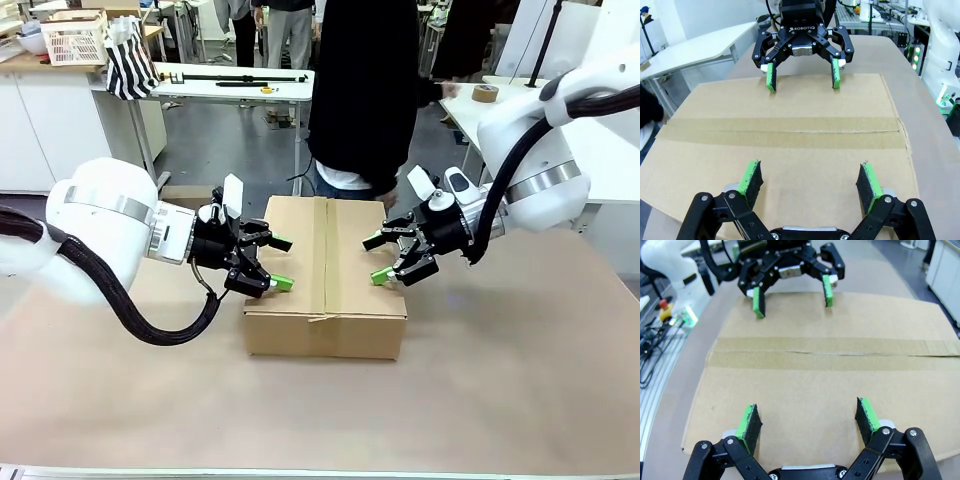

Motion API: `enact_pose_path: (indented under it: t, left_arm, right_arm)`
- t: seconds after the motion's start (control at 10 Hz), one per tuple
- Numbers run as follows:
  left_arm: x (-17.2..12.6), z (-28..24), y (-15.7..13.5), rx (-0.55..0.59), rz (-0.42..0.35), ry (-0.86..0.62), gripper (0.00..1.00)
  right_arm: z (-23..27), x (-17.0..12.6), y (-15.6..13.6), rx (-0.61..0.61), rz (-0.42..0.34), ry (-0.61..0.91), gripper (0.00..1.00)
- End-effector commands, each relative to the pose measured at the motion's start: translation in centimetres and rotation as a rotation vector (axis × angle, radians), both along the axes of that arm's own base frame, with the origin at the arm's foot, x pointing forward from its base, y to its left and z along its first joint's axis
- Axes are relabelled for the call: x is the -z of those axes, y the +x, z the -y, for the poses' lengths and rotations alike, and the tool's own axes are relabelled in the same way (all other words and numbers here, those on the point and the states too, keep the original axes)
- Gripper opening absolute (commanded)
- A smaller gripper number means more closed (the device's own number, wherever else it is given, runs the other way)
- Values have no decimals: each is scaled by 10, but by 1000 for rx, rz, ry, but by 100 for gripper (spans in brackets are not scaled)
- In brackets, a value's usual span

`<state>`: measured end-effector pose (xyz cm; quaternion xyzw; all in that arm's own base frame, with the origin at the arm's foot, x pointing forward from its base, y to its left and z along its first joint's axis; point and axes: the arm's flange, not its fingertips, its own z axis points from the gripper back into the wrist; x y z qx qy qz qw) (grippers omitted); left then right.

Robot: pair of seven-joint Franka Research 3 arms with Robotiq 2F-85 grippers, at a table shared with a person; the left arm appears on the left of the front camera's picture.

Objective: Pack the gift set into the box.
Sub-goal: Press and hold the closed box until the human finishes sealing it.

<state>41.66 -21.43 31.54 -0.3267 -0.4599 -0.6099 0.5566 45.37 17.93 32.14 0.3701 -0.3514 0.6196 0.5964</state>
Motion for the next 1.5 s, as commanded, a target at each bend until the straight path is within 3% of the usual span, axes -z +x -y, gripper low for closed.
enact_pose_path:
  t: [0.0, 1.4]
  left_arm:
    - [2, -1, -2, 1, 10, 11, 100]
    - [2, -1, -2, 1, 10, 11, 100]
  right_arm:
    - [0, 0, 0, 0, 1, 0, 100]
    - [0, 0, 0, 0, 1, 0, 100]
